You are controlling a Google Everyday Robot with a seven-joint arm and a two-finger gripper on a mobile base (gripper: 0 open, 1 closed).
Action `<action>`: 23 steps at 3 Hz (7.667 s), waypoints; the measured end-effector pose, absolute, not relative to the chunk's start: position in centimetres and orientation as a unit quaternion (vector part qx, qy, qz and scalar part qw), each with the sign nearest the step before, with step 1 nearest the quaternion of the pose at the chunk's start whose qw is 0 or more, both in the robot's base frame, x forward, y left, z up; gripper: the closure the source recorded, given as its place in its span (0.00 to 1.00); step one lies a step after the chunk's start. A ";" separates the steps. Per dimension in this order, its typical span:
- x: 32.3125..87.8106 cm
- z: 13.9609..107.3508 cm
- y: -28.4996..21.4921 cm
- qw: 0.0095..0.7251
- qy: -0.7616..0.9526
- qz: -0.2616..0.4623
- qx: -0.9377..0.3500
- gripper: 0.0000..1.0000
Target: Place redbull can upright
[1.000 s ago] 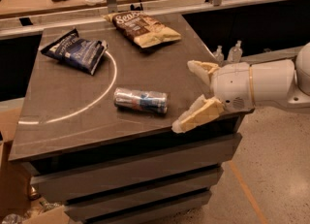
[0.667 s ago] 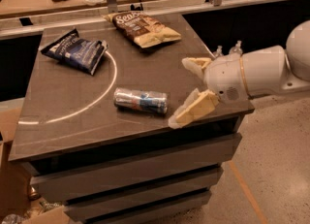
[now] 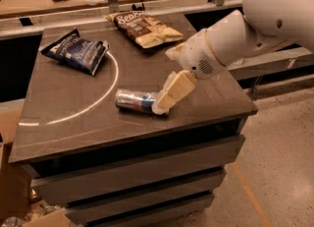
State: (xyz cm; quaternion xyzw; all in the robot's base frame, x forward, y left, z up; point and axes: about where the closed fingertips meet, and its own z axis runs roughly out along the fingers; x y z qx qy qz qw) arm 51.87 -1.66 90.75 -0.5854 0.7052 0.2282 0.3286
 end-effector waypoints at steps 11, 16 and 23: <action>51.2 84.4 7.2 0.112 0.733 0.110 -0.661 0.38; 58.2 94.0 9.6 0.482 0.587 0.306 -0.574 1.00; 58.5 93.1 2.0 0.638 0.537 0.373 -0.407 0.75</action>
Offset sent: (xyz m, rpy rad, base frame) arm 0.0341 0.0510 -0.0576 -0.3339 0.0229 0.1150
